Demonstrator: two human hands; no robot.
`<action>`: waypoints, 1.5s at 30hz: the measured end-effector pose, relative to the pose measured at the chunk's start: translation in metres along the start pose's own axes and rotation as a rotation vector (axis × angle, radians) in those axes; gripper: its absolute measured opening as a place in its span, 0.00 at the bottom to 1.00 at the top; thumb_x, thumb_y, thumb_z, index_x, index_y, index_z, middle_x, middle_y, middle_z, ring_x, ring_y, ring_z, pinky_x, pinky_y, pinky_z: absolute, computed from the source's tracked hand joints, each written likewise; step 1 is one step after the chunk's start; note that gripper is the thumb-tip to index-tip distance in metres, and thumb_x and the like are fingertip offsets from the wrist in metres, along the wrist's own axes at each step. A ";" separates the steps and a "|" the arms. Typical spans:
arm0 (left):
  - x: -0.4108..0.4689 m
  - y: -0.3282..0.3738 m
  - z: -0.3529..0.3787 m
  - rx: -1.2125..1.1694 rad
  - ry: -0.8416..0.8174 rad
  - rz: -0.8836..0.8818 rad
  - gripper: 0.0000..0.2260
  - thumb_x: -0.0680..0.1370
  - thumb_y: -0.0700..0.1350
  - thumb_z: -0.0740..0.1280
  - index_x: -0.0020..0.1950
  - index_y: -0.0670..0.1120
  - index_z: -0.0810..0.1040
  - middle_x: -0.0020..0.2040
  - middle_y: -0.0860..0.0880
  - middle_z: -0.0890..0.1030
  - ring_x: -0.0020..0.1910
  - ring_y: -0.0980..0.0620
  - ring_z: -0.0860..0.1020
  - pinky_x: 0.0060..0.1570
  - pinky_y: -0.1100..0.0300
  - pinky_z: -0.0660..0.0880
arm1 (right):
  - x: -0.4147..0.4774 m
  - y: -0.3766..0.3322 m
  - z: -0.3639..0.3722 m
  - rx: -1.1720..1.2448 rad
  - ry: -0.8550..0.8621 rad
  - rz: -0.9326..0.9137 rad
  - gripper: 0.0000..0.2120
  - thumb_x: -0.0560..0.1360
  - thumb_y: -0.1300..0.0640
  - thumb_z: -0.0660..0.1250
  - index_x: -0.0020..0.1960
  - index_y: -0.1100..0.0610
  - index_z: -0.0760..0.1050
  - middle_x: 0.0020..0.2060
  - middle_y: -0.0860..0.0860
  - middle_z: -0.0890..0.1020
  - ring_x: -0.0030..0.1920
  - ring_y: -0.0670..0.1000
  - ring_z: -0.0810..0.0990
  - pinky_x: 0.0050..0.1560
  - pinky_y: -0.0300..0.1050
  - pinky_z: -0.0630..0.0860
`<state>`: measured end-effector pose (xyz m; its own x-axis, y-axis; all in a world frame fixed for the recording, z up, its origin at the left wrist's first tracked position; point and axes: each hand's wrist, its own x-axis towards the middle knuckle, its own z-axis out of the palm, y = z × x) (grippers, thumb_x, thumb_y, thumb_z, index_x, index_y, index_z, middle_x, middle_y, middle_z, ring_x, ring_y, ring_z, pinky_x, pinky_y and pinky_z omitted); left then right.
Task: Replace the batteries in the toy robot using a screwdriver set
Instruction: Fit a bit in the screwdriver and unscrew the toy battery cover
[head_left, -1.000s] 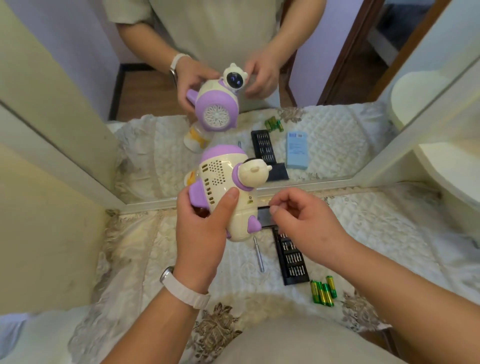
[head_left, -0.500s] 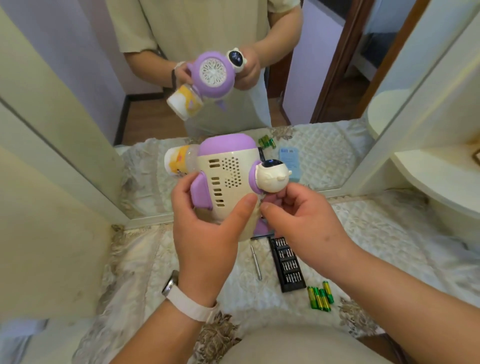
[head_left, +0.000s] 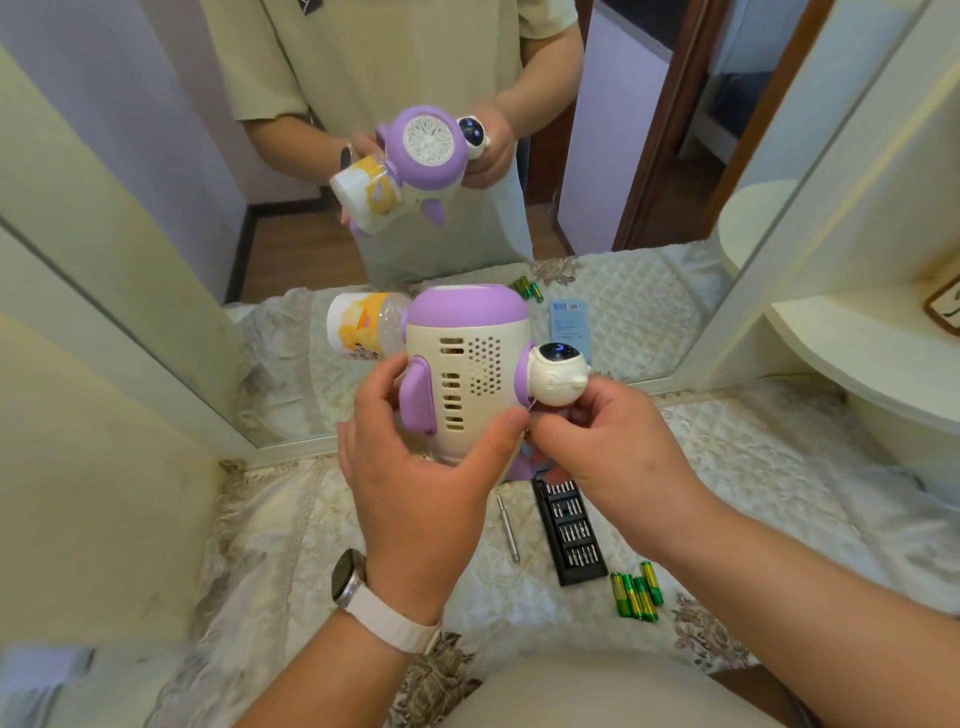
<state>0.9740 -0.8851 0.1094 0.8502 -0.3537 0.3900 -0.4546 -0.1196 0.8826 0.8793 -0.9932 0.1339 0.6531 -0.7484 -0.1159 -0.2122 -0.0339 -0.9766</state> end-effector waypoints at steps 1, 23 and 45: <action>-0.001 0.000 0.001 0.002 -0.001 -0.002 0.31 0.61 0.73 0.73 0.60 0.72 0.65 0.56 0.61 0.78 0.54 0.45 0.79 0.52 0.38 0.76 | -0.001 0.000 0.000 -0.004 0.001 0.009 0.05 0.71 0.64 0.68 0.44 0.65 0.77 0.40 0.68 0.80 0.40 0.67 0.82 0.39 0.57 0.81; 0.003 -0.023 0.016 -0.191 -0.064 -0.252 0.29 0.61 0.59 0.79 0.57 0.63 0.70 0.53 0.60 0.80 0.50 0.61 0.81 0.44 0.67 0.77 | 0.025 0.020 0.000 0.120 -0.153 0.108 0.08 0.73 0.71 0.63 0.41 0.61 0.77 0.27 0.54 0.76 0.27 0.48 0.78 0.30 0.42 0.76; 0.006 -0.126 0.033 -0.114 -0.026 -0.732 0.29 0.61 0.61 0.78 0.56 0.55 0.72 0.54 0.49 0.82 0.50 0.51 0.82 0.49 0.46 0.82 | 0.147 0.219 -0.004 -0.764 -0.339 0.198 0.03 0.72 0.59 0.67 0.41 0.53 0.73 0.34 0.48 0.78 0.36 0.50 0.77 0.37 0.44 0.72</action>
<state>1.0276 -0.9025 -0.0076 0.9179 -0.2430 -0.3136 0.2575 -0.2366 0.9369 0.9264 -1.1134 -0.0966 0.7085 -0.5537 -0.4376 -0.6970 -0.4518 -0.5568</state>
